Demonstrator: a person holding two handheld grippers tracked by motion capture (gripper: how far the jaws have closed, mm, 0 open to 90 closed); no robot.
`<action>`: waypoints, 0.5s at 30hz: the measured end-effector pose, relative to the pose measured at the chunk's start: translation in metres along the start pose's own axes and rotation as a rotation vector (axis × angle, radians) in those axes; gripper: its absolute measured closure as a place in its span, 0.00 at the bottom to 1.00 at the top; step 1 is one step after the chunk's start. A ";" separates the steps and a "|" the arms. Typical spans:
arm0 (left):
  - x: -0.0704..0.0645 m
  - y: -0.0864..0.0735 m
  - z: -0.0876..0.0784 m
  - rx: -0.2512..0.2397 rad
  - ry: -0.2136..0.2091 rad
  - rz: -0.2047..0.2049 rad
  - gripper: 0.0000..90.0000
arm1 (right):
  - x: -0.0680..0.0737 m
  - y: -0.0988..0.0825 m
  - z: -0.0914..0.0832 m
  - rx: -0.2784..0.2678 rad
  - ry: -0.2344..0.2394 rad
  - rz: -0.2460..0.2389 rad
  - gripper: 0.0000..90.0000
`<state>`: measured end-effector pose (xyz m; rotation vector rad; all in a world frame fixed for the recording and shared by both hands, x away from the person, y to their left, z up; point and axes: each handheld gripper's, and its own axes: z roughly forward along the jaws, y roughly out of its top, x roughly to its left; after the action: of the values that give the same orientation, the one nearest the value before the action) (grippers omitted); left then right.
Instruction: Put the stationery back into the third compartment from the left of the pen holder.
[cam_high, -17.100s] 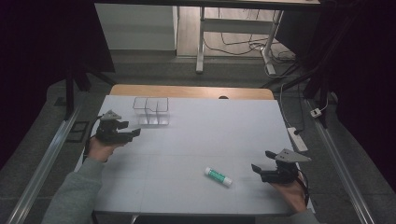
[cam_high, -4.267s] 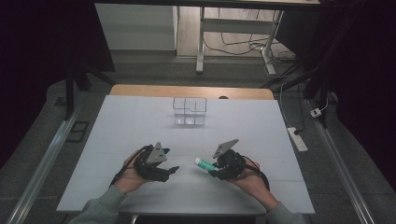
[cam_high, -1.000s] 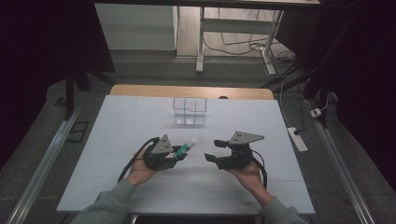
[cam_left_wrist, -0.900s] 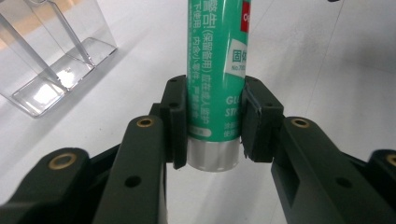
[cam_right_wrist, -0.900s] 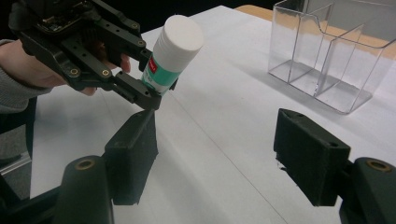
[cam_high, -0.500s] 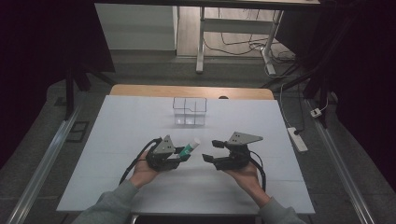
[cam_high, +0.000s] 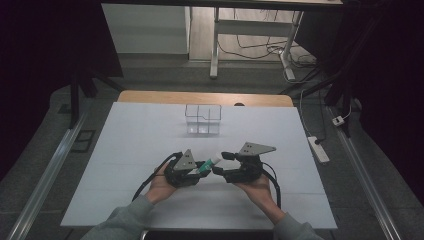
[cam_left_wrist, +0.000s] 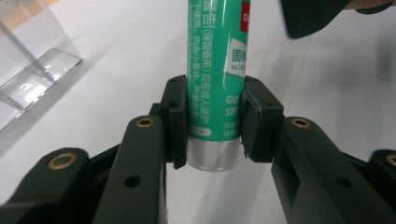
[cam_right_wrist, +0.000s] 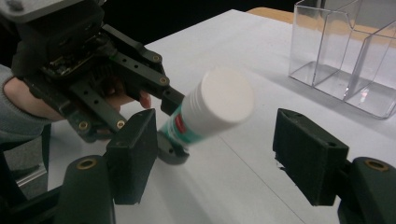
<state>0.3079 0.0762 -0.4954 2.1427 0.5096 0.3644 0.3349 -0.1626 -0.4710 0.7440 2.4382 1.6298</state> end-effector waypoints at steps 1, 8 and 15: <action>-0.001 0.000 0.001 0.001 0.000 0.005 0.72 | 0.000 0.000 0.000 0.000 0.003 0.001 0.36; -0.006 0.003 0.008 0.007 -0.014 0.023 0.72 | 0.002 0.000 0.001 -0.016 0.021 0.004 0.50; -0.008 0.004 0.012 0.025 -0.012 0.050 0.72 | 0.000 0.000 -0.002 -0.031 0.031 0.011 0.66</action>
<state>0.3067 0.0616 -0.4997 2.1837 0.4562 0.3751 0.3341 -0.1637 -0.4705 0.7349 2.4277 1.6918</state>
